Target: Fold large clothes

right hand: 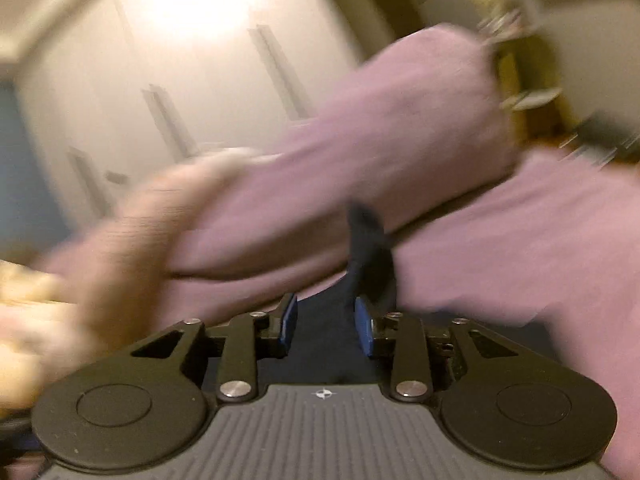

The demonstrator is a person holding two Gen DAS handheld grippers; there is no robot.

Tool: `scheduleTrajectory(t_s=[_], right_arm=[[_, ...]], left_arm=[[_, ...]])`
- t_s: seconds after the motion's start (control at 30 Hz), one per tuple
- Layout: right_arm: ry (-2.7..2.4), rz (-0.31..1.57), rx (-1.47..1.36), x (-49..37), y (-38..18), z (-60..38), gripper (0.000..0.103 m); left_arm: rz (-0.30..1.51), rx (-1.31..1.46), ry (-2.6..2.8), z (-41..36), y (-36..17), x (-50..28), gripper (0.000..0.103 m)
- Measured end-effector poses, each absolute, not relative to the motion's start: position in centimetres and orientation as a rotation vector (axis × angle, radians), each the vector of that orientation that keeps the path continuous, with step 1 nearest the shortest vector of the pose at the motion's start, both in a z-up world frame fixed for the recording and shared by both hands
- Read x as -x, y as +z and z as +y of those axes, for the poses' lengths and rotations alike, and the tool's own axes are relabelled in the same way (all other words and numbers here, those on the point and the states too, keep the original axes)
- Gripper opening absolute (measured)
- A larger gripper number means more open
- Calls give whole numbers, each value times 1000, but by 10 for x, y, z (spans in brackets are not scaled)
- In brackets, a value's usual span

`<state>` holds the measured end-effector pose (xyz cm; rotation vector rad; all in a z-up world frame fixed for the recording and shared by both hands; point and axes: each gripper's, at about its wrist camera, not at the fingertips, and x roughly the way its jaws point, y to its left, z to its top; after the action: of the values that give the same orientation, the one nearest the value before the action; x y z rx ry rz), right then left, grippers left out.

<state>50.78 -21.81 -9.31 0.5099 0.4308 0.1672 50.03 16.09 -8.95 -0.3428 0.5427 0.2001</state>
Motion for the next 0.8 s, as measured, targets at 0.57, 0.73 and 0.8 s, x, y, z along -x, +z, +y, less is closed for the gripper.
scheduleTrajectory(t_s=[0.57,0.73,0.8], right_arm=[[-79,534,-426,-436,-138,-307,1],[-114,575,-464,-378,-117,-334,23],[-67,611,-557,-359,-117,-336,23]], left_arm=[[615,398,482,230,-124,-464,86],[672,323,374,225,-113,-426,84],[704,379,298,225,-110,-403,82]])
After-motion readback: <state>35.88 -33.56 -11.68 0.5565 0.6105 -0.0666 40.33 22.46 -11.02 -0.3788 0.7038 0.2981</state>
